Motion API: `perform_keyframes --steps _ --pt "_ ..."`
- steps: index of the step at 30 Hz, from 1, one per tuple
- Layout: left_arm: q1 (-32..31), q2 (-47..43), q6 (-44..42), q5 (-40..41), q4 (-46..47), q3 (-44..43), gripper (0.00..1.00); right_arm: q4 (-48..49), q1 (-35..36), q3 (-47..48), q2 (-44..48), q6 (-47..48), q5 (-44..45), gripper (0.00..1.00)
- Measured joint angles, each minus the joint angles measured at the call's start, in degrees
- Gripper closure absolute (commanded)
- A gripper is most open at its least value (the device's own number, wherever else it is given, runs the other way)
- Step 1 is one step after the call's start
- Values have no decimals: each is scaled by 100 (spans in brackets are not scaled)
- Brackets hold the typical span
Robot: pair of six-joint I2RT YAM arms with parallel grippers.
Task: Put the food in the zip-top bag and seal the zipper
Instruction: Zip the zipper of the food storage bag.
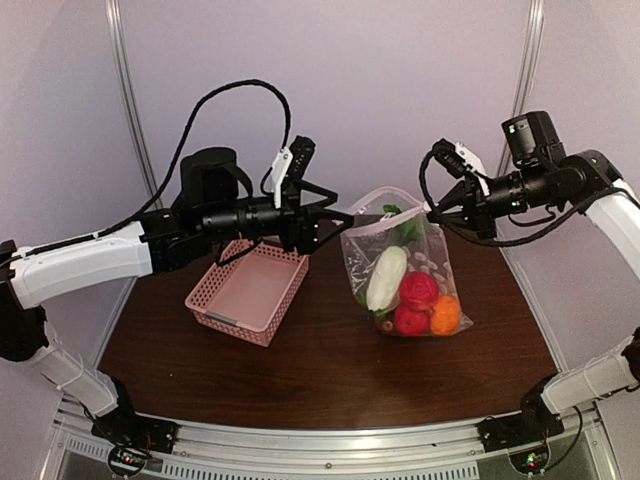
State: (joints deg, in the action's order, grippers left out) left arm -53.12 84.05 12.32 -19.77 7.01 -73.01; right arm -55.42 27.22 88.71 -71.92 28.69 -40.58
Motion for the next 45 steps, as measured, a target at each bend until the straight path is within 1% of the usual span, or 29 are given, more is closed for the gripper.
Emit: perform_keyframes --steps 3,6,9,13,16,19,20,23,25,29,34,38,42,45 --pt "-66 -68 -358 -315 0 -11 20 -369 76 501 -151 238 15 100" --pt "-107 -44 -678 -361 -319 -216 16 -737 129 850 -299 542 42 100" --pt "-118 -44 -874 -315 -627 -435 15 -1014 188 1174 -562 791 55 100" --pt "-144 -59 -992 -216 -765 -533 16 -1255 267 1207 -804 970 57 100" --pt "-179 -9 -769 -170 -612 -533 23 -1331 352 1088 -896 1010 48 100" --pt "-199 317 -424 -352 -332 -741 36 -1340 424 975 -903 1008 48 100" --pt "-208 535 -310 -444 -275 -931 38 -1340 444 968 -903 1008 50 100" --pt "-245 1250 -76 -715 -144 -1478 42 -1344 468 968 -887 1014 63 100" --pt "-293 1567 4 -855 -90 -1604 45 -1349 468 968 -868 1014 83 100" --pt "-428 2022 20 -1021 -155 -1921 51 -1416 468 955 -833 1012 107 100" --pt "-527 2260 24 -1196 -166 -2356 59 -1429 468 927 -833 990 107 100" --pt "-555 2330 28 -1292 -173 -2516 61 -1425 468 927 -833 953 107 100" --pt "-560 2369 26 -1366 -208 -2524 56 -1419 468 927 -833 896 107 100" --pt "-560 2396 20 -1386 -284 -2527 57 -1421 468 925 -833 861 107 100"
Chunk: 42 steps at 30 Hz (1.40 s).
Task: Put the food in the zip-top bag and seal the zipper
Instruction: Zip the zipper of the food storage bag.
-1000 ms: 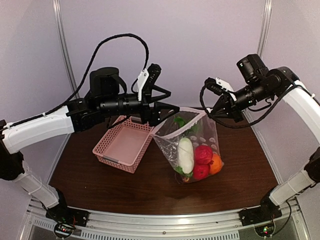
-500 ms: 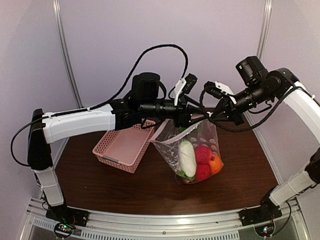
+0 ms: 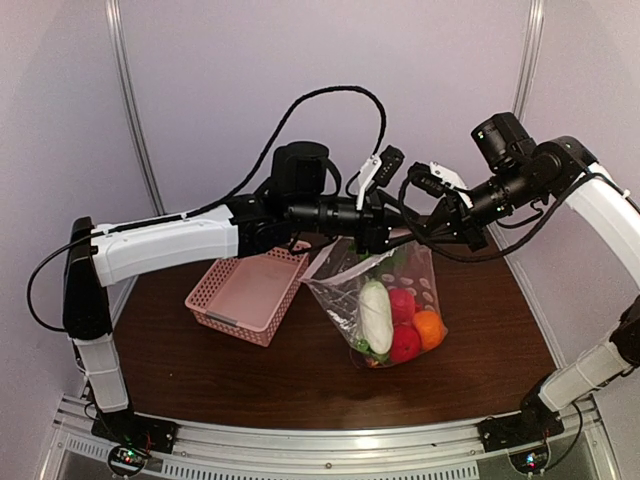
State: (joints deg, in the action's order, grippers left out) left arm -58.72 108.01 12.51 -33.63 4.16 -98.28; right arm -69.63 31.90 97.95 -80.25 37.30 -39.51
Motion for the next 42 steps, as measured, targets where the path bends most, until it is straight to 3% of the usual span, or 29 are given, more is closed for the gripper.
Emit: perform_keyframes --steps 7,16,19,30,38,42 --pt "0 11 -92 0 -280 -120 66 2 0 -2 0 -20 0 100" --pt "0 11 -149 -2 -457 -160 66 20 0 -15 0 -24 2 100" --pt "0 26 -170 -2 -562 -181 72 39 0 -55 13 -24 2 100" --pt "0 140 -197 -26 -726 -278 80 44 0 -122 33 -24 55 100" --pt "0 168 -214 -103 -754 -278 95 48 0 -195 74 -24 114 100" --pt "0 173 -243 -120 -772 -278 98 79 2 -247 107 -24 136 100"
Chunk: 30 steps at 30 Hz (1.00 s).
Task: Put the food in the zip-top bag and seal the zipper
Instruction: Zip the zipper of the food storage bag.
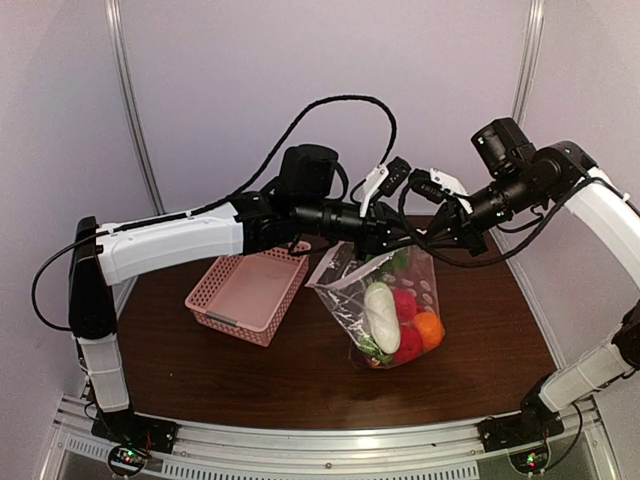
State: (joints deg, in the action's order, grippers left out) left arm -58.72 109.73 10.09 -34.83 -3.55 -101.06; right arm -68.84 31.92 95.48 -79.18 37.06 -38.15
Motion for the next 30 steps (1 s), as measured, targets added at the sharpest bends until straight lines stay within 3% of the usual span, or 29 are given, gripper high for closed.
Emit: perform_keyframes --steps 13,30 --pt "15 4 -13 -13 85 26 98 162 -44 -142 155 7 96 100" --pt "197 -2 162 -98 573 501 98 398 -874 -549 313 61 -365 100"
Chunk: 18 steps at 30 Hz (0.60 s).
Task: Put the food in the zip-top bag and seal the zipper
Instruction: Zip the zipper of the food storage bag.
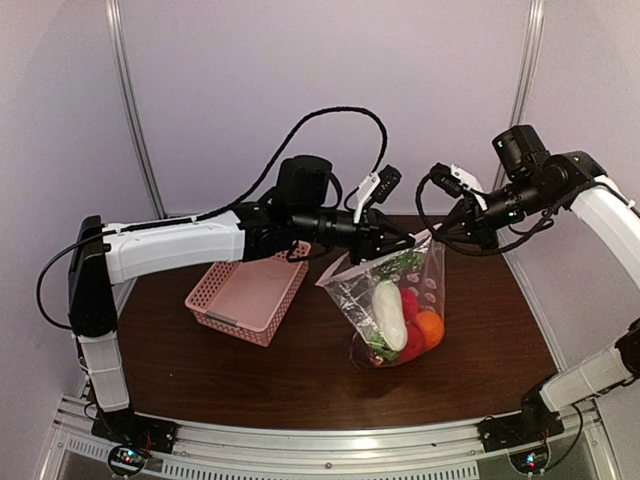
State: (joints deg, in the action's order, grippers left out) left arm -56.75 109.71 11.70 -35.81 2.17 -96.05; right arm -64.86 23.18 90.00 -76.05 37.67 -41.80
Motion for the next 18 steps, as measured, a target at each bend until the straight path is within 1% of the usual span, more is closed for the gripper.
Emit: perform_keyframes --steps 10,18 --pt "122 -35 0 2 -4 208 98 -4 -623 -72 0 188 -151 100" --pt "184 -122 -37 13 -227 278 98 7 -909 -160 0 293 -173 100"
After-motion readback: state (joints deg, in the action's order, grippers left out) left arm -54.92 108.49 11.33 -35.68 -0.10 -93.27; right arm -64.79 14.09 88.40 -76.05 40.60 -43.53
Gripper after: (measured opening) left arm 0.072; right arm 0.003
